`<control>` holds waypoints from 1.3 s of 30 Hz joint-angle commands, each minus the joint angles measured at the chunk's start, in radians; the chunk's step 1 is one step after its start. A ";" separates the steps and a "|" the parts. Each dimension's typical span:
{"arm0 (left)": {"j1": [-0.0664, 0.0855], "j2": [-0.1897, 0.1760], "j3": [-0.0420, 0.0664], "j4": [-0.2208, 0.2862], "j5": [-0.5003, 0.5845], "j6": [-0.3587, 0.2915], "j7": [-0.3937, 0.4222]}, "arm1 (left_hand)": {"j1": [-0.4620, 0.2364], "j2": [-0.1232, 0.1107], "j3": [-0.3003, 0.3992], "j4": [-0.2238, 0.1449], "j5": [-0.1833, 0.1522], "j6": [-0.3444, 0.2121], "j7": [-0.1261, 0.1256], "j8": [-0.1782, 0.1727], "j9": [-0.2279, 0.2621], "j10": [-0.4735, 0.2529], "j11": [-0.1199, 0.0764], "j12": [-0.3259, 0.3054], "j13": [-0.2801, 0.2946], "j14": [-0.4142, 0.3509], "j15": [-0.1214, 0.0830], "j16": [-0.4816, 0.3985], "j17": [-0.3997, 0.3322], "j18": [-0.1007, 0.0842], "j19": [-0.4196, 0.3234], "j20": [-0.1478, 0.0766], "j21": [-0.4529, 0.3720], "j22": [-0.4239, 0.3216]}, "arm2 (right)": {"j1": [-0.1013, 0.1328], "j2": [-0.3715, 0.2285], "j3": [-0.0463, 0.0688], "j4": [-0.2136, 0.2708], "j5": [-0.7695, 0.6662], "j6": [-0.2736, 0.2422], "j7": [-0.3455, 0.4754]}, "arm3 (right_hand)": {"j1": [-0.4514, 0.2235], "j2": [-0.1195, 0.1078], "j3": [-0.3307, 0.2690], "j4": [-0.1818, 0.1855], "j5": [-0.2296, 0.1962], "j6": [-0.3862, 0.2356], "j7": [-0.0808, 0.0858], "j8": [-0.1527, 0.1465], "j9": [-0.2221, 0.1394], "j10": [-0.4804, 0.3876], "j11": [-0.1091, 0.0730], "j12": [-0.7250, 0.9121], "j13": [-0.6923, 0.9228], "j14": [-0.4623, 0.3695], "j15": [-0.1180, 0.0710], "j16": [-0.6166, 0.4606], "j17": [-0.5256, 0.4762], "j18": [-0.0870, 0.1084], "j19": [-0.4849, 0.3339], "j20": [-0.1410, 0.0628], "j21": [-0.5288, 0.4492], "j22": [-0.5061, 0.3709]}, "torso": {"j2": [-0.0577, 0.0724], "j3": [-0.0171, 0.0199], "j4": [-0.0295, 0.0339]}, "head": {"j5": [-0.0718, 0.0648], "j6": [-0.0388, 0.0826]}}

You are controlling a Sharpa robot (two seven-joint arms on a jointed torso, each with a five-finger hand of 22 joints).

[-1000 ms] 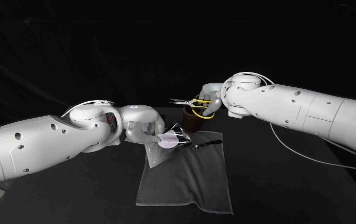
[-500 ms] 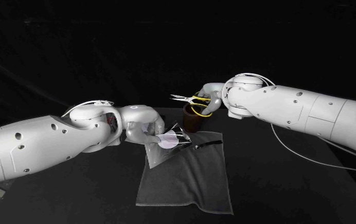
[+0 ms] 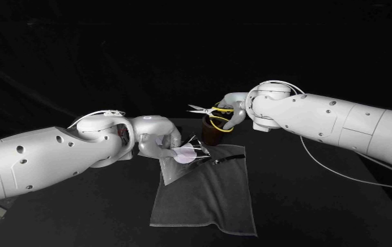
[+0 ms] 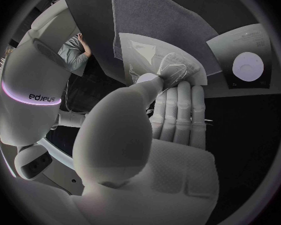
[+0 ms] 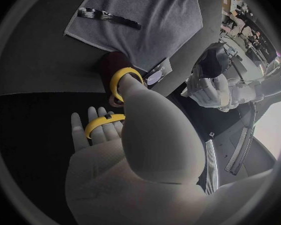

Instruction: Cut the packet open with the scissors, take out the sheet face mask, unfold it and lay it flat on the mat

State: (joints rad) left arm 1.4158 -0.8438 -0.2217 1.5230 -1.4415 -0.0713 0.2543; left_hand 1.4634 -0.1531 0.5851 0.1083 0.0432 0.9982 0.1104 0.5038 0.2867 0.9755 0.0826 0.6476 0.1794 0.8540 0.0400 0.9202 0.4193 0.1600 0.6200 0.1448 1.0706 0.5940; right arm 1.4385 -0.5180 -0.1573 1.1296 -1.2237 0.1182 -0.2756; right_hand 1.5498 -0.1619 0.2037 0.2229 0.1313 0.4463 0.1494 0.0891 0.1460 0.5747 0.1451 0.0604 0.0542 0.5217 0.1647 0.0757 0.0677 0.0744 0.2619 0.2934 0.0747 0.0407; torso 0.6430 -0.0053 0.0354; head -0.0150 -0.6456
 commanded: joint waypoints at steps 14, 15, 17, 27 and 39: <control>0.000 0.000 0.001 -0.002 0.007 0.014 0.000 | 0.007 0.005 0.110 -0.106 0.004 0.005 0.001 0.001 0.124 0.006 -0.001 0.003 0.001 0.003 -0.001 -0.004 -0.001 0.020 0.007 0.004 0.007 -0.001 | 0.000 -0.001 0.000 -0.004 -0.040 -0.029 0.043 | -0.113 0.029 0.303 -0.204 -0.073 0.007 0.085 0.000 -0.015 0.134 0.039 -0.004 0.003 0.318 -0.022 0.026 0.029 -0.014 -0.044 0.002 0.007 0.000 | 0.000 -0.0002 -0.0002 | 0.000 0.000; 0.000 0.000 0.001 -0.002 0.008 0.014 0.000 | 0.007 0.005 0.110 -0.106 0.004 0.005 0.001 0.001 0.124 0.006 -0.001 0.003 0.001 0.003 -0.001 -0.004 -0.001 0.020 0.007 0.004 0.007 -0.001 | 0.000 0.000 0.000 -0.004 -0.042 -0.031 0.044 | -0.124 0.022 0.317 -0.218 -0.072 0.011 0.072 0.000 -0.015 0.134 0.027 -0.005 0.002 0.319 -0.031 0.020 0.027 -0.015 -0.047 0.002 0.007 -0.001 | 0.000 -0.0002 0.0000 | 0.000 0.000; 0.000 0.000 0.001 -0.003 0.008 0.014 0.000 | 0.007 0.005 0.110 -0.106 0.004 0.005 0.001 0.001 0.124 0.006 -0.001 0.003 0.001 0.003 -0.001 -0.004 -0.001 0.020 0.007 0.004 0.007 -0.001 | 0.000 0.000 0.000 -0.006 -0.044 -0.035 0.044 | -0.144 0.013 0.332 -0.234 -0.069 0.024 0.052 0.003 -0.012 0.102 0.012 -0.007 0.000 0.280 -0.039 0.003 0.018 -0.015 -0.053 0.002 0.007 -0.001 | 0.001 0.0001 0.0006 | 0.000 0.001; 0.000 -0.001 0.001 -0.004 0.009 0.015 -0.001 | 0.007 0.005 0.110 -0.106 0.004 0.005 0.002 0.001 0.125 0.006 -0.001 0.003 0.002 0.003 -0.001 -0.004 -0.001 0.020 0.007 0.004 0.007 -0.002 | 0.000 -0.001 0.000 -0.005 -0.046 -0.002 0.040 | -0.186 0.005 0.261 -0.246 -0.019 0.068 0.048 0.012 -0.010 -0.038 0.038 -0.013 -0.006 -0.020 0.015 -0.026 -0.015 -0.015 -0.070 0.002 0.012 -0.001 | 0.000 -0.0006 0.0000 | 0.000 -0.001; 0.000 0.001 0.001 -0.005 0.009 0.016 -0.001 | 0.007 0.005 0.110 -0.106 0.004 0.005 0.002 0.000 0.126 0.006 -0.001 0.003 0.002 0.004 -0.001 -0.004 -0.001 0.020 0.008 0.004 0.007 -0.002 | 0.000 -0.007 0.000 0.001 -0.052 0.018 0.039 | -0.144 0.024 0.155 -0.215 -0.007 0.003 0.057 -0.016 -0.034 -0.048 0.024 -0.011 -0.005 0.084 -0.014 0.030 0.013 -0.014 -0.055 0.001 0.033 0.004 | 0.000 -0.0001 -0.0003 | 0.001 -0.003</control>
State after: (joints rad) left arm 1.4158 -0.8445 -0.2218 1.5179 -1.4375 -0.0674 0.2507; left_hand 1.4670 -0.1519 0.5850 0.1082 0.0441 0.9957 0.1145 0.4976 0.2877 0.9755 0.0826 0.6467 0.1807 0.8542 0.0401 0.9202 0.4192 0.1695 0.6238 0.1485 1.0755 0.5937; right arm 1.4387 -0.5246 -0.1575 1.1276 -1.2617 0.1215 -0.2409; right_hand 1.3963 -0.1391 0.3624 0.0081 0.1204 0.4588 0.1579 0.0766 0.1139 0.5147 0.1735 0.0491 0.0474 0.5534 0.1623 0.0938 0.0733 0.0537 0.2030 0.2934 0.1048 0.0435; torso 0.6431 -0.0055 0.0353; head -0.0141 -0.6482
